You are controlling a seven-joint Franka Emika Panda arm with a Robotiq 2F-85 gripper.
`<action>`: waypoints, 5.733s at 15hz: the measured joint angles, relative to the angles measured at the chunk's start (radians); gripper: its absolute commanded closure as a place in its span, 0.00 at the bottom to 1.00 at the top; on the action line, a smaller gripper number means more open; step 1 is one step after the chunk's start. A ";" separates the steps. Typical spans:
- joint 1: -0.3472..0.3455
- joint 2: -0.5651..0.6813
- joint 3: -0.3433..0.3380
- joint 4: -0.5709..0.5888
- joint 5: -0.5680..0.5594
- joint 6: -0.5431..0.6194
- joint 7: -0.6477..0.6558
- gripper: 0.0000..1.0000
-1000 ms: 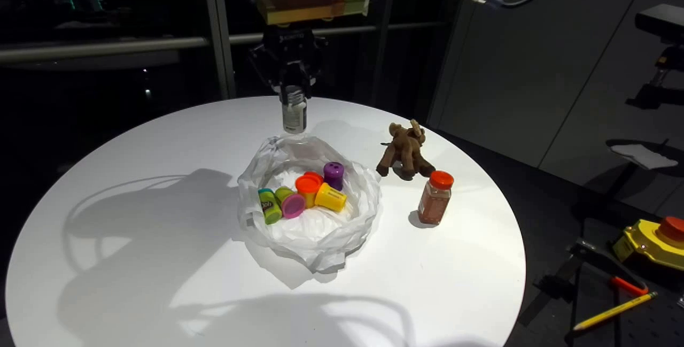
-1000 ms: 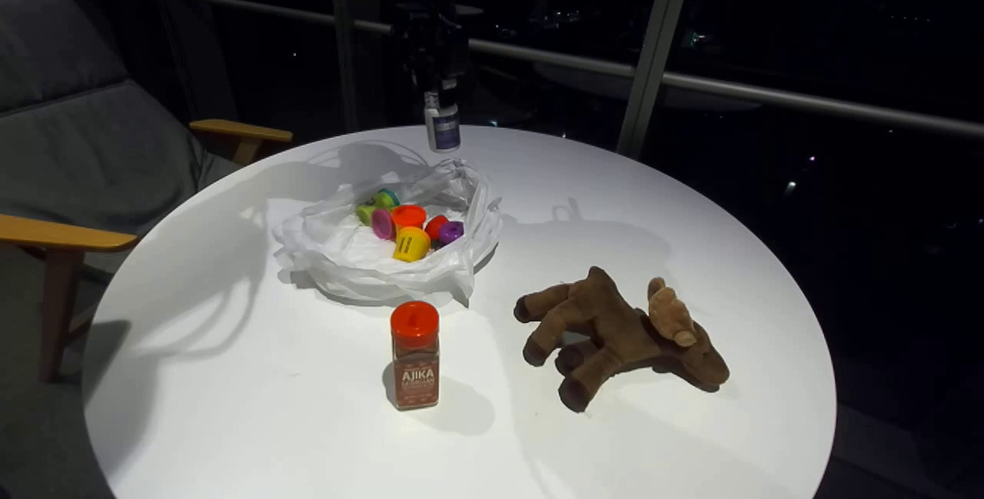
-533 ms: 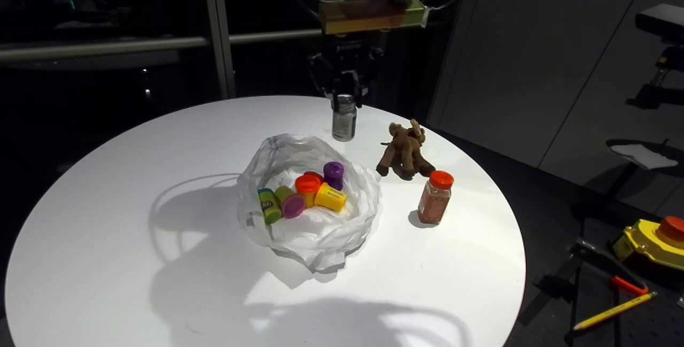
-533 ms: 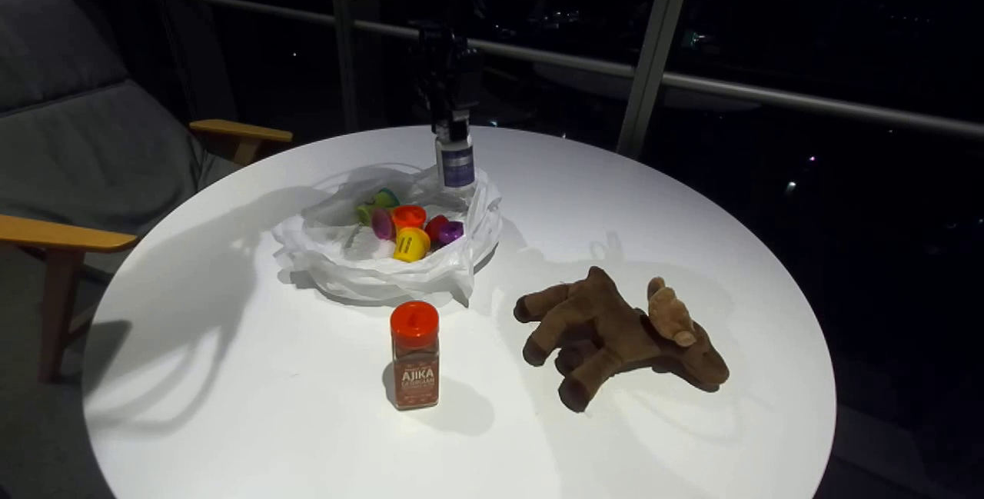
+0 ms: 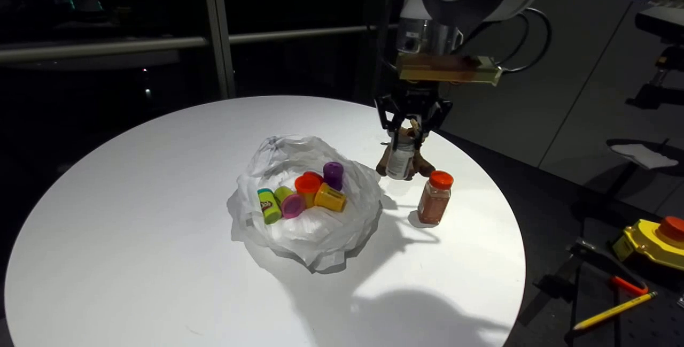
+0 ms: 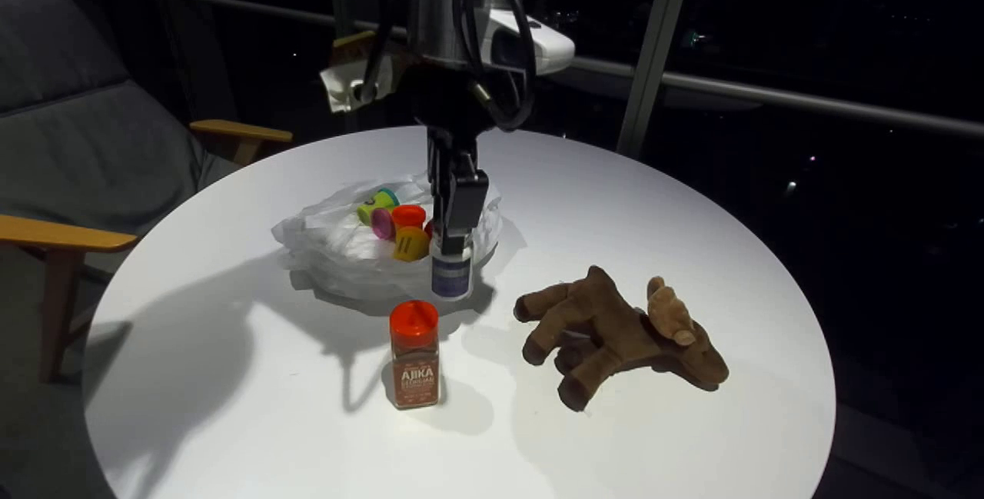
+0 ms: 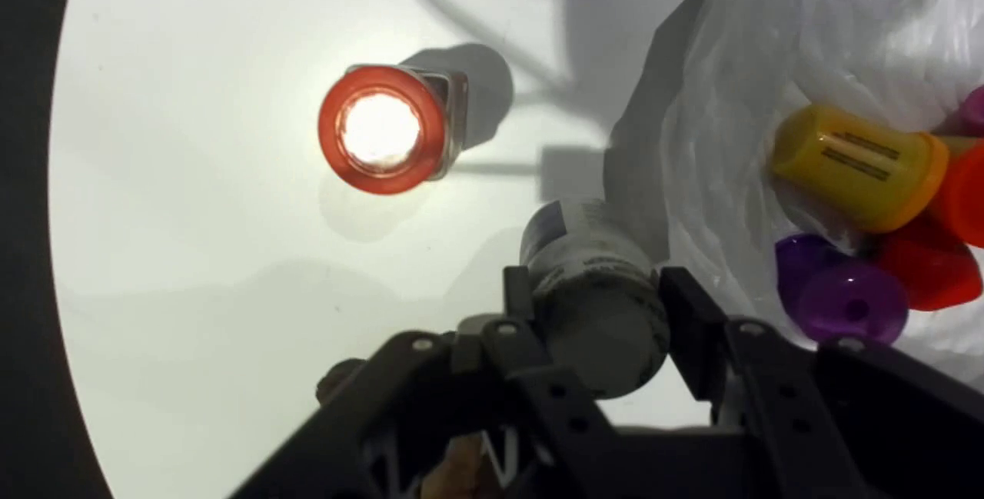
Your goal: Remove the objects from the plastic and put them on the table.
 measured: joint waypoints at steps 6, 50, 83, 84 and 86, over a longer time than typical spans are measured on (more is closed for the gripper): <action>-0.036 -0.013 -0.001 -0.120 0.111 0.130 -0.038 0.80; 0.087 0.157 0.085 0.206 0.128 0.067 0.133 0.00; 0.126 0.520 -0.035 0.612 0.042 -0.101 0.353 0.66; 0.129 0.520 -0.035 0.612 0.032 -0.110 0.353 0.59; 0.137 0.520 -0.035 0.612 0.004 -0.127 0.351 0.44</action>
